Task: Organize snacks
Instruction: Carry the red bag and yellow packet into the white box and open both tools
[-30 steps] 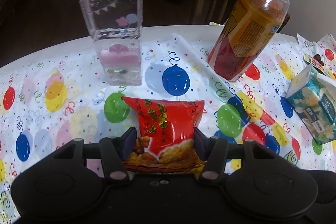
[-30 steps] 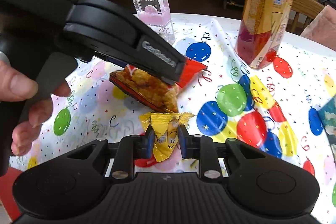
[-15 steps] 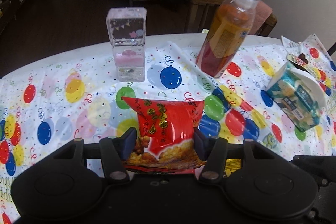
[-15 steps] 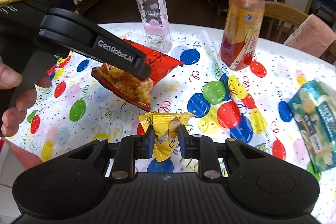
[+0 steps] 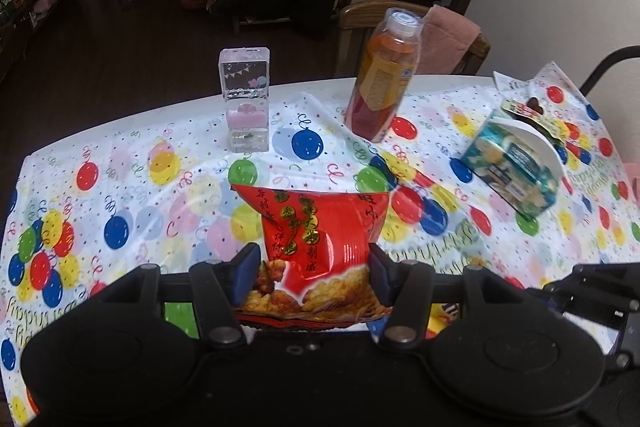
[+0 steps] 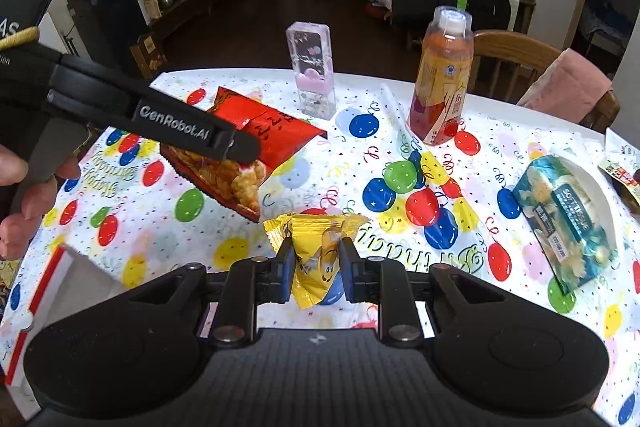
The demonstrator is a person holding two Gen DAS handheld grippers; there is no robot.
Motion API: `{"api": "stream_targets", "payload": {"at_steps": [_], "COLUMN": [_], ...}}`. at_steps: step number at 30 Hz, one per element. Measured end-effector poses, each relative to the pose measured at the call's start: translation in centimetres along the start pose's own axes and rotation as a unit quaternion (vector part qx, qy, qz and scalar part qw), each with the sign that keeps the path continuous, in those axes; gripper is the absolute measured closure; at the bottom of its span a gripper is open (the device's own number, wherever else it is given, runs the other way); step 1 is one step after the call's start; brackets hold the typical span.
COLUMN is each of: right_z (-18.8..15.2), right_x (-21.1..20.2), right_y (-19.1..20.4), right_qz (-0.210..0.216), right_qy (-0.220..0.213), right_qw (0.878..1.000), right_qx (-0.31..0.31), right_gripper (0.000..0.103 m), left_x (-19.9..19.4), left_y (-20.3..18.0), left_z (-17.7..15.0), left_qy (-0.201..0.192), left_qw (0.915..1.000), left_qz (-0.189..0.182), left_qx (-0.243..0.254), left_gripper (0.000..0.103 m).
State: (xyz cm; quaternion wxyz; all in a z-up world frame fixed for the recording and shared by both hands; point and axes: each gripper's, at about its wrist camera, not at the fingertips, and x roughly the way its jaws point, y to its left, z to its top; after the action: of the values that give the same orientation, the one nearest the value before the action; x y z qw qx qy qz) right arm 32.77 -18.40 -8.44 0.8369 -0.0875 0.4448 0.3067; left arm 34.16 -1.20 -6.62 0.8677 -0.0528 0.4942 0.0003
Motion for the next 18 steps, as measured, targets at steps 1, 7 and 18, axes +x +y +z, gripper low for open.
{"api": "stream_targets", "payload": {"at_steps": [1, 7, 18], "right_z": [-0.2, -1.3, -3.7], "right_x": [-0.5, -3.1, -6.3], "right_y": [0.2, 2.0, 4.7], "right_qz": [0.001, 0.002, 0.008], "right_qy": [-0.001, -0.005, -0.006], "right_qw": [1.0, 1.0, 1.0], "right_qx": [0.001, -0.001, 0.005], "right_gripper": [0.08, 0.08, 0.08], "left_x": [-0.5, -3.2, -7.2], "left_y": [0.1, 0.2, 1.2], "left_z": [-0.3, -2.5, -7.0], "left_qy": [-0.001, -0.005, -0.002], "left_qw": [1.0, 0.9999, 0.9994], "left_qz": [-0.002, -0.009, -0.032], "left_qx": [0.001, 0.011, 0.013], "left_gripper": [0.048, 0.048, 0.048]}}
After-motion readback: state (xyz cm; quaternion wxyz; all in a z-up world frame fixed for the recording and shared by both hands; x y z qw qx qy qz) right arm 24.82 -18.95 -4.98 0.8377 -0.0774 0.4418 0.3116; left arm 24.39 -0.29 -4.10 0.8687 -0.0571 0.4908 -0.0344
